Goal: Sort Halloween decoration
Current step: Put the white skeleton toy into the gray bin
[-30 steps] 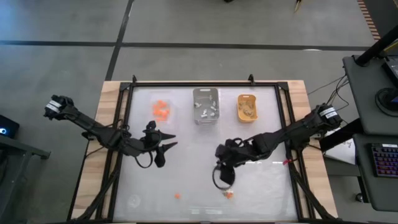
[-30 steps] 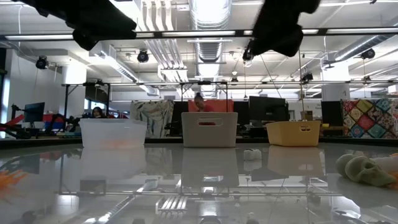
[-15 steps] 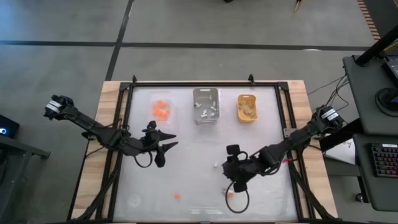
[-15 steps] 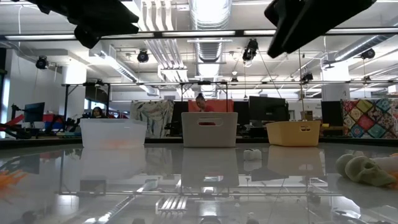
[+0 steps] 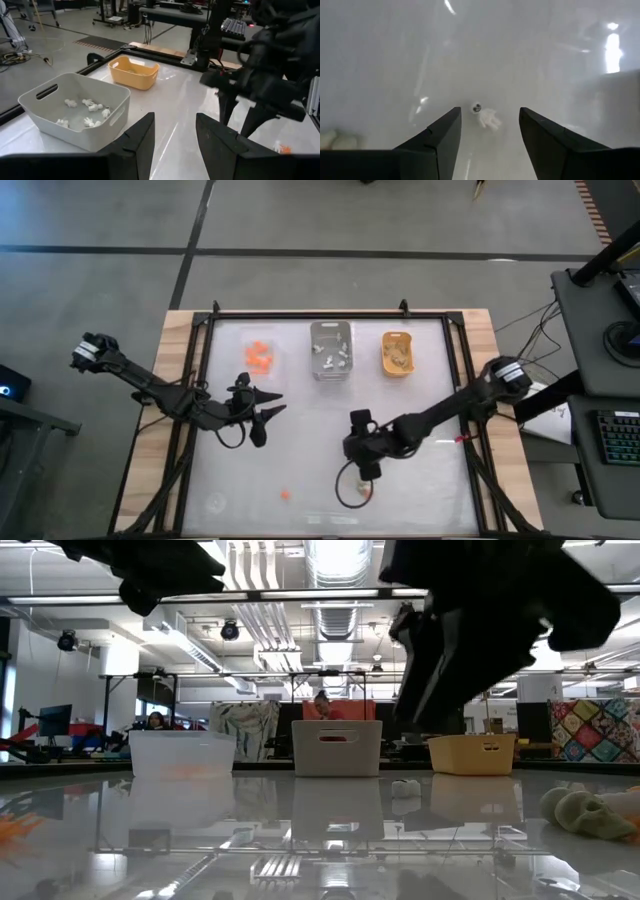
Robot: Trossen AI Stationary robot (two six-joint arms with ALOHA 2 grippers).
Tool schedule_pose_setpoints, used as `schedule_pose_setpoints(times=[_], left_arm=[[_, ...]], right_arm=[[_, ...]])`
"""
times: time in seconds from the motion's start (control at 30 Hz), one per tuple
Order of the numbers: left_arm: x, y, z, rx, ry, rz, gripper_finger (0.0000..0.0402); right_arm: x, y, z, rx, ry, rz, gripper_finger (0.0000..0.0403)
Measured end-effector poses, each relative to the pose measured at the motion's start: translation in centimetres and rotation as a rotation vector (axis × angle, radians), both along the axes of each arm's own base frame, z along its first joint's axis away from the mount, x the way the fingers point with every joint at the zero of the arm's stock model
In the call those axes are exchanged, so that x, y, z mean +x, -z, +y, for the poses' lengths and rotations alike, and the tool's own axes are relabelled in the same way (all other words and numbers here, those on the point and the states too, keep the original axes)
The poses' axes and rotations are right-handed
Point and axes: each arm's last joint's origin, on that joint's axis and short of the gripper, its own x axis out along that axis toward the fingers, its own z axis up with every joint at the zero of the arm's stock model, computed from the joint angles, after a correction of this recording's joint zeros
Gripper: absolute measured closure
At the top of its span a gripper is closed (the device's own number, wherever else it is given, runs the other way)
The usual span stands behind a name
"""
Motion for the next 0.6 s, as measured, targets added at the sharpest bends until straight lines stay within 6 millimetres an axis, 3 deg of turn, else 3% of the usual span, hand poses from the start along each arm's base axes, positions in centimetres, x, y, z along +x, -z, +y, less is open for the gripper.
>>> schedule_pose_setpoints(times=[0.43, 0.6], left_arm=[[0.0, 0.0, 0.0, 0.001, 0.0, 0.0, 0.0275], [0.0, 0.0, 0.0, 0.001, 0.001, 0.001, 0.0275]], right_arm=[[1.6, 3.6, -2.1, 0.02, 0.047, 0.112, 0.0209], [2.4, 5.0, -2.5, 0.11, 0.025, 0.136, 0.0209]])
